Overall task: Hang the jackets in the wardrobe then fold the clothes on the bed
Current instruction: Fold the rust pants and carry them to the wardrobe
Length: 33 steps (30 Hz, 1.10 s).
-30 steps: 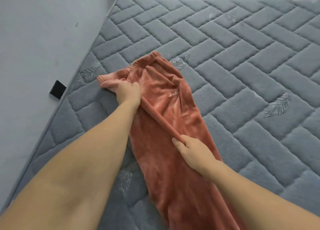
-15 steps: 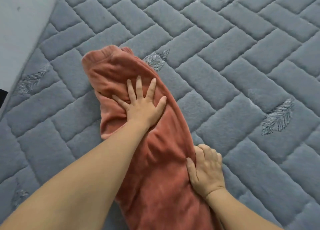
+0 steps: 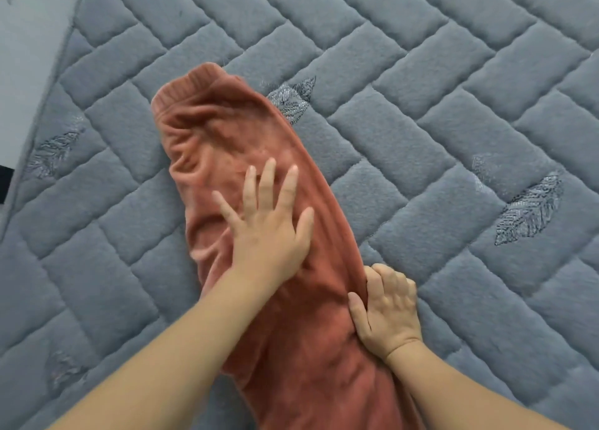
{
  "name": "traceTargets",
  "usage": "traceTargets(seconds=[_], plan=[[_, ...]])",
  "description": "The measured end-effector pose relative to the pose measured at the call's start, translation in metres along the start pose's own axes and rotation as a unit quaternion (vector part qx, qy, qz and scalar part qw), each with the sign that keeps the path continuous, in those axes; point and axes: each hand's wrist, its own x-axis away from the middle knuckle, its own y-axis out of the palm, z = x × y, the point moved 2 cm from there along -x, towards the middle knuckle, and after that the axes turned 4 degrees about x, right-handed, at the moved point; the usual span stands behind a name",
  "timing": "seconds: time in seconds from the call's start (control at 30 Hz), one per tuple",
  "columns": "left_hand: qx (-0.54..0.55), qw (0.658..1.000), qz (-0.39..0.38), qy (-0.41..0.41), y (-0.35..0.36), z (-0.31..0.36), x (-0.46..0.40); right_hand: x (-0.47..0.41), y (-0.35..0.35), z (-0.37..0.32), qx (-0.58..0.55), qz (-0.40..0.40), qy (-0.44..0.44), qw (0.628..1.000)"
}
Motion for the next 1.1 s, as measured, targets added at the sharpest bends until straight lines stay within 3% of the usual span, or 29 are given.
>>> traceTargets(seconds=[0.13, 0.23, 0.3, 0.33, 0.37, 0.43, 0.47, 0.5, 0.57, 0.6, 0.63, 0.7, 0.77, 0.83, 0.9, 0.97, 1.1], plan=[[-0.090, 0.991, -0.095, 0.022, 0.012, -0.041, 0.103, 0.001, 0.002, 0.001, -0.003, 0.006, -0.002, 1.000], [-0.049, 0.998, -0.049, 0.009, 0.007, -0.057, 0.096, 0.002, 0.004, 0.000, -0.009, 0.013, -0.004, 1.000], [0.021, 0.992, 0.050, -0.110, 0.002, -0.056, 0.091, 0.002, 0.003, 0.000, -0.011, 0.015, -0.004, 1.000], [0.071, 0.972, 0.098, -0.201, 0.001, -0.058, 0.093, 0.002, 0.003, 0.001, -0.012, 0.013, -0.003, 1.000], [0.133, 0.937, 0.119, -0.301, -0.001, -0.062, 0.097, 0.002, 0.003, 0.001, -0.013, 0.010, -0.001, 1.000], [0.221, 0.855, 0.069, -0.464, 0.001, -0.071, 0.107, 0.003, 0.002, 0.000, -0.014, -0.001, 0.006, 1.000], [0.226, 0.845, 0.029, -0.483, 0.001, -0.074, 0.112, 0.003, 0.000, -0.001, -0.013, -0.006, 0.012, 1.000], [0.236, 0.858, 0.011, -0.456, 0.000, -0.076, 0.114, 0.002, -0.003, -0.002, -0.012, -0.012, 0.019, 1.000], [0.279, 0.872, 0.053, -0.400, -0.013, -0.080, 0.114, 0.003, -0.009, -0.003, -0.014, -0.034, 0.028, 0.999], [0.311, 0.859, 0.101, -0.395, -0.020, -0.085, 0.115, 0.005, -0.012, -0.003, -0.026, -0.048, 0.037, 0.998], [0.360, 0.830, 0.144, -0.400, -0.026, -0.090, 0.119, 0.011, -0.016, -0.003, -0.050, -0.061, 0.052, 0.996], [0.537, 0.706, 0.172, -0.429, -0.025, -0.090, 0.142, 0.035, -0.022, -0.004, -0.126, -0.083, 0.085, 0.985], [0.674, 0.585, 0.085, -0.443, -0.009, -0.074, 0.183, 0.073, -0.030, -0.004, -0.189, -0.112, 0.106, 0.970], [0.717, 0.541, -0.041, -0.438, 0.007, -0.047, 0.231, 0.116, -0.042, -0.002, -0.212, -0.145, 0.110, 0.960], [0.734, 0.531, -0.114, -0.408, 0.022, -0.019, 0.277, 0.158, -0.051, 0.008, -0.200, -0.171, 0.105, 0.959], [0.736, 0.531, -0.114, -0.404, 0.035, 0.006, 0.312, 0.198, -0.062, 0.022, -0.223, -0.193, 0.137, 0.946], [0.670, 0.571, -0.135, -0.455, 0.043, 0.038, 0.347, 0.262, -0.079, 0.038, -0.349, -0.309, 0.220, 0.857]])
